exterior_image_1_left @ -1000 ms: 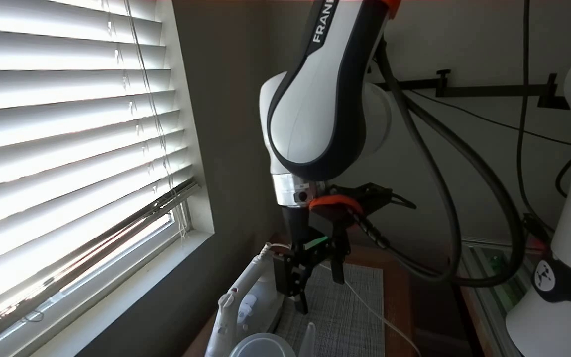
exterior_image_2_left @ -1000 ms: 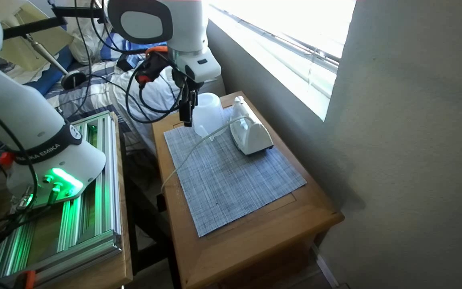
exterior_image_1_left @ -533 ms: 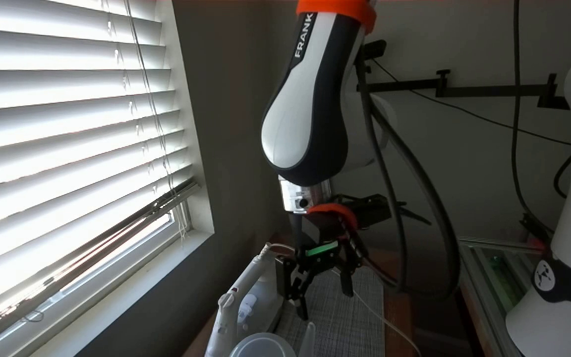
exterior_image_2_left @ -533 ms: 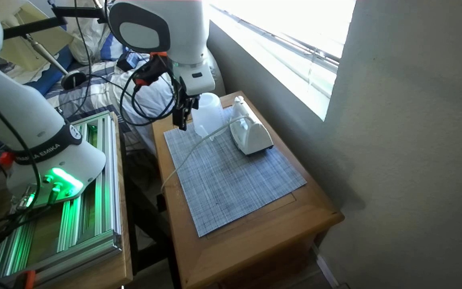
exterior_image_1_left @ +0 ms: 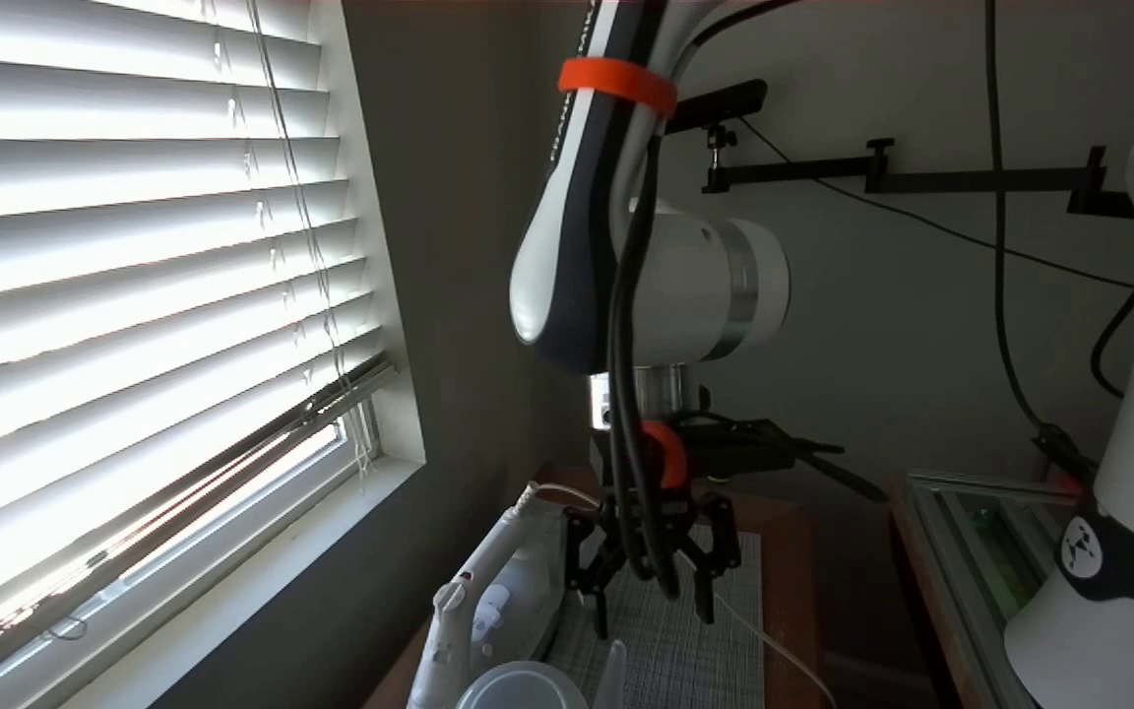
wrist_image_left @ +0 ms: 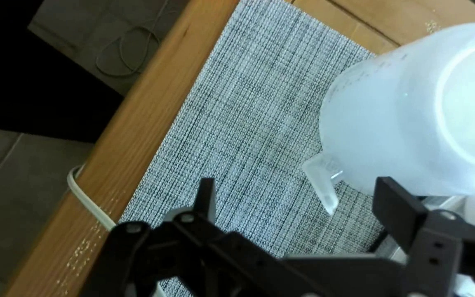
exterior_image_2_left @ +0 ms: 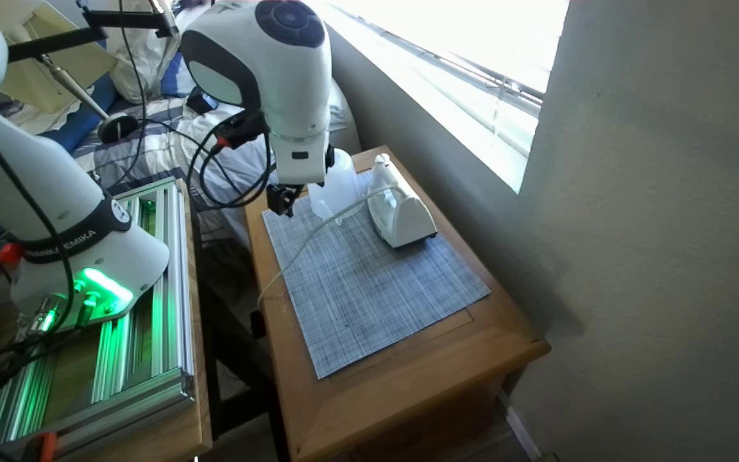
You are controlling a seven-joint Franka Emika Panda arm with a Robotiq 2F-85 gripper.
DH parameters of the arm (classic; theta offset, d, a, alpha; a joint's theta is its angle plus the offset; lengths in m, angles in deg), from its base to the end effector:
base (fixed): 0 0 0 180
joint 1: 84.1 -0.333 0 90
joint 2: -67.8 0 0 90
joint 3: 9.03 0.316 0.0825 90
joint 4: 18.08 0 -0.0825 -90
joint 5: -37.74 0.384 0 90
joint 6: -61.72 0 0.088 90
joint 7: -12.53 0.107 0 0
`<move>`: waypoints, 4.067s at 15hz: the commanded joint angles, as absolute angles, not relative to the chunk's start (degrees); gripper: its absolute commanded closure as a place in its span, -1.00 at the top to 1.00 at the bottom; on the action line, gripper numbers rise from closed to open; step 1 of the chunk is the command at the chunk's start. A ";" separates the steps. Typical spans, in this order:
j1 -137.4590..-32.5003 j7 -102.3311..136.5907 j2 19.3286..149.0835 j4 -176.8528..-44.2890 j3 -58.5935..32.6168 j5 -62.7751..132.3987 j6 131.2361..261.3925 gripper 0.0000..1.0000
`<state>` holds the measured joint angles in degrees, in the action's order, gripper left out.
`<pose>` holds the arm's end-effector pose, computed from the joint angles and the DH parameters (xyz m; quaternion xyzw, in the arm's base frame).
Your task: Place the jug upright.
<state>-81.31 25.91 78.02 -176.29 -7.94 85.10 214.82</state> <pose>0.3414 -0.0317 0.1412 -0.8497 0.4949 0.1357 0.1207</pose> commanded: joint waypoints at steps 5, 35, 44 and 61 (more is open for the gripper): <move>-76.85 10.31 84.05 -172.31 -6.46 107.50 213.95 0.93; -78.48 4.45 94.47 -167.04 -12.88 126.11 201.25 0.90; -78.81 6.16 96.94 -165.88 -14.51 131.38 197.31 0.45; -79.06 8.93 98.71 -165.00 -15.73 131.97 196.96 -0.58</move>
<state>-78.28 8.44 97.62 -166.11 -15.02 130.09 197.83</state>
